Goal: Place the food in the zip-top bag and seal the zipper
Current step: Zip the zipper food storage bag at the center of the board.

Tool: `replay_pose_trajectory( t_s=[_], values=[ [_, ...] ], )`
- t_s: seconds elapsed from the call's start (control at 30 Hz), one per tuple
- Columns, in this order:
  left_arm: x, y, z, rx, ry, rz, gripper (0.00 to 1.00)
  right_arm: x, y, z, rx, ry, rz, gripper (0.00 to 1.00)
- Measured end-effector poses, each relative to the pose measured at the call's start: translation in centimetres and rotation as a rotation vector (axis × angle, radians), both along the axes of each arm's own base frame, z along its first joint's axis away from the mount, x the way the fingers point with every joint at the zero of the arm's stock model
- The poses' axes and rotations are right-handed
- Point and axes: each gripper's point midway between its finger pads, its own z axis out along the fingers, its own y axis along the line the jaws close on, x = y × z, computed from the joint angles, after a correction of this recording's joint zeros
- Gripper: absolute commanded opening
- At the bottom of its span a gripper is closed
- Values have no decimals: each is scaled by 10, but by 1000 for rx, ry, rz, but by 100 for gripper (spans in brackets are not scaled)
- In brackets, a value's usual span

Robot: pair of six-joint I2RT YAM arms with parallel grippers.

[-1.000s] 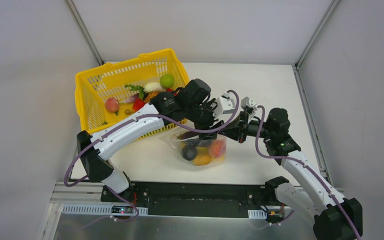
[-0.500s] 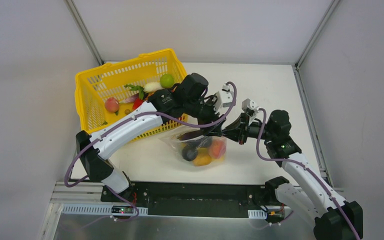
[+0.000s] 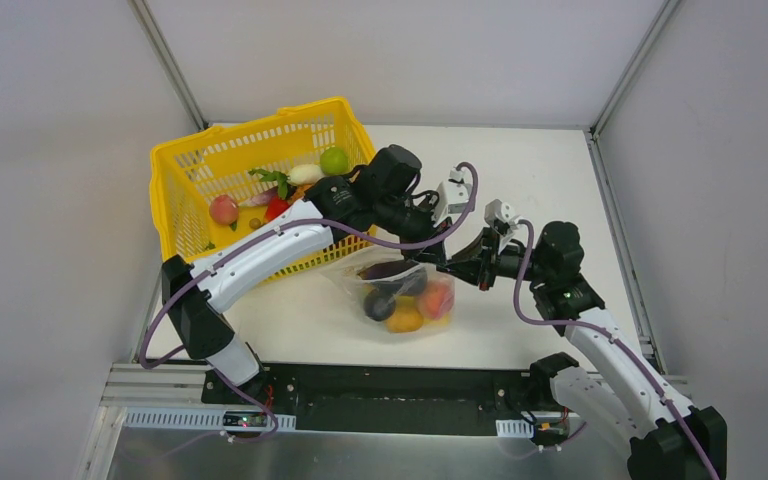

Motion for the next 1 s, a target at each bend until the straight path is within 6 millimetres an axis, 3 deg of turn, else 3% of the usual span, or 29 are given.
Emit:
replay_pose_trajectory(
  t_s=[1.0],
  values=[
    [7, 13, -10, 29, 1, 15, 0, 5, -2, -4, 6, 0, -71, 0]
  ],
)
